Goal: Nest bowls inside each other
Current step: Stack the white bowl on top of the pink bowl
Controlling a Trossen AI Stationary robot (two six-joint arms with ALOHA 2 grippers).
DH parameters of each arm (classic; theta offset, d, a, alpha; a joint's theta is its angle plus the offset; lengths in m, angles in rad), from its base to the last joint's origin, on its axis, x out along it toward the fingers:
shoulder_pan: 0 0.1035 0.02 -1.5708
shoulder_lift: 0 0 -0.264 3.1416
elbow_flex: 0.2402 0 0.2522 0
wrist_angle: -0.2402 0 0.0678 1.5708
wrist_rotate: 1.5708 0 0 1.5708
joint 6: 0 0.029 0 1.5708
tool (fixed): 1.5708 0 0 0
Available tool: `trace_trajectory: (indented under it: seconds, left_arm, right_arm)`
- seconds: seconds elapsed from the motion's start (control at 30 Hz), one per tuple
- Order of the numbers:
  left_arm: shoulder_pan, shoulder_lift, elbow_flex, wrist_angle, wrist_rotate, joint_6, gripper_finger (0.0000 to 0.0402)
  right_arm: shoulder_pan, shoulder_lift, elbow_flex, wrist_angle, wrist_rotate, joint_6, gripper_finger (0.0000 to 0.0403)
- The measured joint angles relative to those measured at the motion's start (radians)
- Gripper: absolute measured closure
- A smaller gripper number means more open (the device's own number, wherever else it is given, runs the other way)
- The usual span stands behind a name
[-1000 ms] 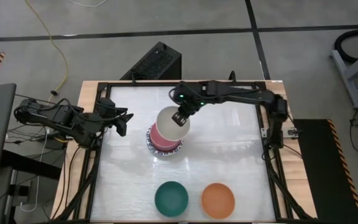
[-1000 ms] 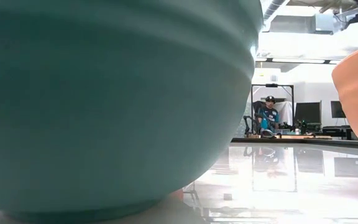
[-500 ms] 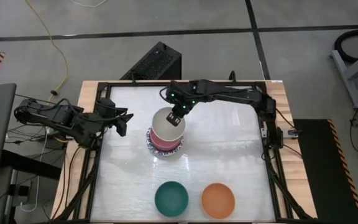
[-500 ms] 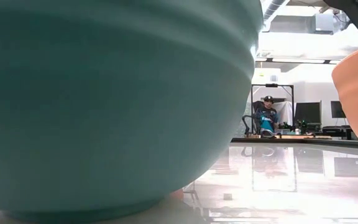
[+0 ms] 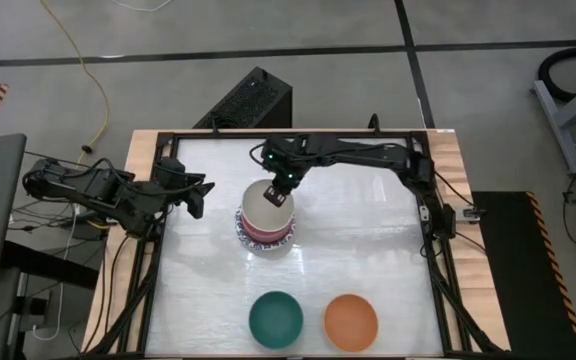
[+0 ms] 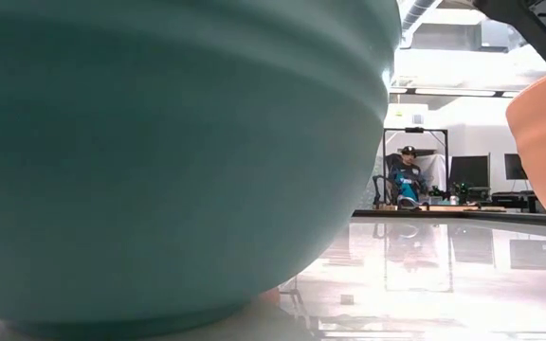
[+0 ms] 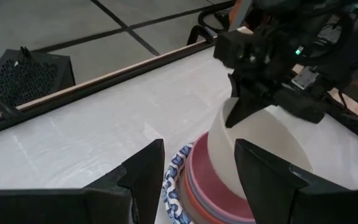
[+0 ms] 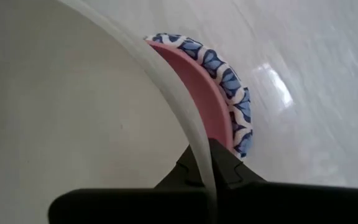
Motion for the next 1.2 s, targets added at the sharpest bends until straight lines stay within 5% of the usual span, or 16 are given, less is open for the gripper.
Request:
trace_trajectory:
  seconds: [1.0, 1.2]
  left_arm:
    - [0.001, 0.0, 0.0, 0.0, -0.007, -0.017, 0.0216]
    - [0.001, 0.0, 0.0, 0.0, -0.007, -0.017, 0.0216]
  right_arm:
    - [0.019, 0.081, 0.001, -0.019, 0.02, -0.068, 0.0396]
    - [0.017, 0.082, 0.001, -0.019, 0.023, -0.076, 0.0353]
